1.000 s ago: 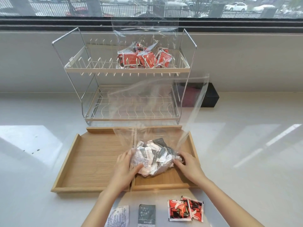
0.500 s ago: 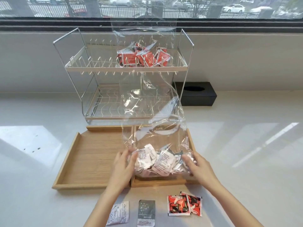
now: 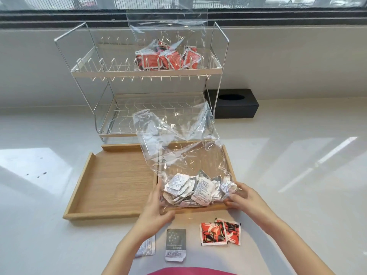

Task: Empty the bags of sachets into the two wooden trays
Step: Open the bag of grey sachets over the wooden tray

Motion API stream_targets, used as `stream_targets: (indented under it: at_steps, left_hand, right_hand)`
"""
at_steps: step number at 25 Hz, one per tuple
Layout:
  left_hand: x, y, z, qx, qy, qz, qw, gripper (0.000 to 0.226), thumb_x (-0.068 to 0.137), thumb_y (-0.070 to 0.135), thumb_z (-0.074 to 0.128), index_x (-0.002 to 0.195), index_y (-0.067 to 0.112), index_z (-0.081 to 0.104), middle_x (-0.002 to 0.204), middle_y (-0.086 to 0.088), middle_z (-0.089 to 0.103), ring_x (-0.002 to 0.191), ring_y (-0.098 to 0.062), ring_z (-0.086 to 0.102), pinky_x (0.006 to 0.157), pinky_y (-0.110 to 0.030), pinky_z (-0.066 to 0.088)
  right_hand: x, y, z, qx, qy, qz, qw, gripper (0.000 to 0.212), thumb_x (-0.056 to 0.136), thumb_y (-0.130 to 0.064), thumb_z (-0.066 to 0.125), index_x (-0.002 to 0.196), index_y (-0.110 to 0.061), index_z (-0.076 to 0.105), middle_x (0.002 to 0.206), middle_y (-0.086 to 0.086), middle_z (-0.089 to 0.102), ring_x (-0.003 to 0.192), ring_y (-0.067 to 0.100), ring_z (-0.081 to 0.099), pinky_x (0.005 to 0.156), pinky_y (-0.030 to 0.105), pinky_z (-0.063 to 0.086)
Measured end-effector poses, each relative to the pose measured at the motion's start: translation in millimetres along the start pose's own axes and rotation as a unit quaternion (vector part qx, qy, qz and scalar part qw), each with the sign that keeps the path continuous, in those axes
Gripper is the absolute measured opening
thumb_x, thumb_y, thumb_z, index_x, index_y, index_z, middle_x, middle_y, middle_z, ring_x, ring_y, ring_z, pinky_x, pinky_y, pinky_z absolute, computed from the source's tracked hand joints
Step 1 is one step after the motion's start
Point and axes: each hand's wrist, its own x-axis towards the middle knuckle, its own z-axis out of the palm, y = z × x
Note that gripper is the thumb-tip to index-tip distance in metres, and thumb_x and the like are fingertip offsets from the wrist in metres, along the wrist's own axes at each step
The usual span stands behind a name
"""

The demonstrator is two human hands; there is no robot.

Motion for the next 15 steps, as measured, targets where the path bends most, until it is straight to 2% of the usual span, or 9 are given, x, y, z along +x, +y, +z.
stream_targets:
  at_steps: [2, 4, 6, 9, 12, 15]
  left_hand:
    - [3, -3, 4, 0.062, 0.079, 0.046, 0.994, 0.078, 0.082, -0.003, 0.052, 0.138, 0.023, 0.003, 0.142, -0.004, 0.033, 0.129, -0.019, 0.037, 0.081, 0.01, 0.023]
    - [4, 0, 2, 0.051, 0.14, 0.041, 0.988, 0.065, 0.084, -0.002, 0.052, 0.14, 0.013, 0.023, 0.132, -0.012, 0.051, 0.117, -0.023, 0.052, 0.082, -0.006, 0.034]
    - [3, 3, 1, 0.039, 0.182, 0.022, 0.982, 0.049, 0.086, 0.001, 0.05, 0.133, 0.008, 0.037, 0.122, -0.014, 0.06, 0.105, -0.025, 0.059, 0.079, -0.018, 0.036]
    - [-3, 6, 1, 0.038, 0.221, -0.002, 0.975, 0.033, 0.088, 0.001, 0.045, 0.12, 0.001, 0.045, 0.116, -0.017, 0.06, 0.106, -0.032, 0.056, 0.074, -0.022, 0.03]
    - [-10, 12, -3, 0.062, 0.234, 0.032, 0.97, 0.021, 0.086, -0.002, 0.045, 0.105, 0.003, 0.053, 0.094, -0.005, 0.059, 0.093, -0.028, 0.055, 0.067, -0.022, 0.026]
    - [-11, 23, -15, 0.113, 0.257, 0.108, 0.954, 0.016, 0.087, -0.001, 0.046, 0.094, 0.008, 0.057, 0.078, 0.008, 0.049, 0.075, -0.014, 0.05, 0.069, -0.022, 0.031]
  right_hand:
    - [-3, 0, -2, -0.008, 0.004, -0.012, 1.0, 0.038, 0.087, 0.005, 0.048, 0.125, 0.0, 0.047, 0.084, 0.012, 0.069, 0.066, 0.011, 0.07, 0.071, 0.024, 0.059]
    - [-6, -3, -4, -0.012, 0.008, -0.02, 1.0, 0.03, 0.087, 0.004, 0.051, 0.117, 0.004, 0.052, 0.084, 0.015, 0.067, 0.06, 0.009, 0.069, 0.061, 0.022, 0.058]
    - [-8, -5, -6, -0.024, -0.001, -0.03, 0.999, 0.026, 0.087, 0.0, 0.053, 0.113, 0.004, 0.055, 0.087, 0.016, 0.069, 0.064, 0.012, 0.07, 0.06, 0.021, 0.057]
    - [-16, -8, -6, -0.06, -0.023, -0.046, 0.997, 0.021, 0.089, -0.002, 0.051, 0.107, 0.004, 0.059, 0.093, 0.016, 0.07, 0.071, 0.011, 0.072, 0.064, 0.017, 0.056]
    - [-28, -24, -10, -0.085, -0.021, -0.083, 0.993, 0.014, 0.089, -0.005, 0.051, 0.096, -0.006, 0.063, 0.081, 0.003, 0.073, 0.068, 0.01, 0.072, 0.063, 0.016, 0.056]
    - [-37, -52, -18, -0.108, 0.019, -0.142, 0.984, 0.019, 0.089, -0.005, 0.051, 0.088, -0.018, 0.064, 0.068, -0.005, 0.073, 0.063, 0.012, 0.071, 0.059, 0.015, 0.054]
